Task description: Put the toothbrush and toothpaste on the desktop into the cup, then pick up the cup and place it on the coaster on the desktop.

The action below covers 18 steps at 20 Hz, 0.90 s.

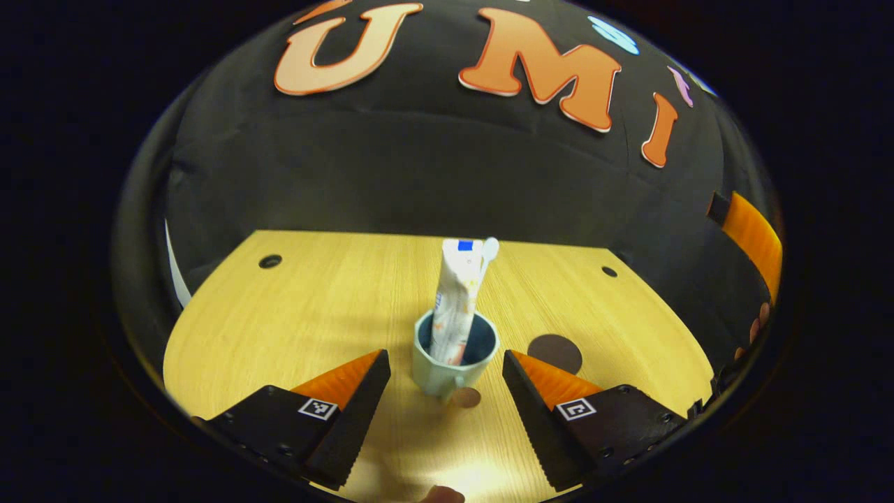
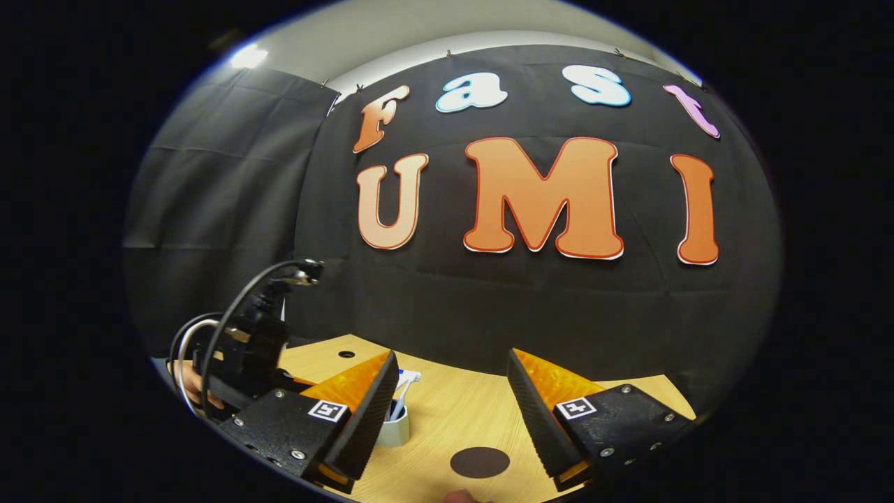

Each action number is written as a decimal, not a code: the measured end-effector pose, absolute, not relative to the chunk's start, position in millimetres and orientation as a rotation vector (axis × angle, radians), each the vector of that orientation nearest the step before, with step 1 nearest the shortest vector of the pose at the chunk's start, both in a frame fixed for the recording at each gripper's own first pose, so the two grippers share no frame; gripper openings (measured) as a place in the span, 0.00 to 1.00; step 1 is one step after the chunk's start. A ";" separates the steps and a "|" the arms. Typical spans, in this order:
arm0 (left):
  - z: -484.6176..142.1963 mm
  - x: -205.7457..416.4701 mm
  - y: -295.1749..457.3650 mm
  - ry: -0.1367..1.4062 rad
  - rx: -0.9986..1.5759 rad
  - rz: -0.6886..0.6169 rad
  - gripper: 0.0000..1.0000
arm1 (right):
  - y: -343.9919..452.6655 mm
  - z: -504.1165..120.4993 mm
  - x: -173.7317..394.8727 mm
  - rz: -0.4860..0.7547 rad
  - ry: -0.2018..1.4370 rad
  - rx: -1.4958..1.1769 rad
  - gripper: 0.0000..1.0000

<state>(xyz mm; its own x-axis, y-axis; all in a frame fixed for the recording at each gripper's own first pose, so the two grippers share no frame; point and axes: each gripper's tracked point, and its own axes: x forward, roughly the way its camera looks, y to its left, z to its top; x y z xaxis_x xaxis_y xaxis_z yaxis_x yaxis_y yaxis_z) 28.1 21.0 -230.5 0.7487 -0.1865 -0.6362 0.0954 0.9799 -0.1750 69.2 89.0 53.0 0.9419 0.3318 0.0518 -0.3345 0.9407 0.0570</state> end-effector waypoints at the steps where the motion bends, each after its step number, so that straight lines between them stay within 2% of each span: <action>1: -237.7 28.8 19.0 0.748 -0.141 -0.159 0.98 | 86.4 49.5 67.5 0.338 -0.038 0.064 0.93; 7: -271.1 16.3 5.2 1.015 -0.228 -0.154 0.97 | 72.1 34.9 49.8 0.344 -0.024 0.072 0.94; 16: -285.8 25.8 7.6 1.155 -0.156 -0.088 0.95 | 48.5 13.0 31.6 0.338 -0.009 0.111 0.97; 18: -290.5 26.7 4.0 1.175 -0.155 -0.073 0.89 | 44.5 7.5 29.6 0.334 -0.002 0.117 0.97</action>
<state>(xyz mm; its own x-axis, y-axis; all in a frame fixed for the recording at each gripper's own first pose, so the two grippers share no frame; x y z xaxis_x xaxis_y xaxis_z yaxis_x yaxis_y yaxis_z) 26.7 4.0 -290.5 0.3844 -0.1382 -0.9127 -0.0241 0.9869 -0.1596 29.6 44.5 7.5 0.9449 0.3266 0.0218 -0.3269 0.9381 0.1144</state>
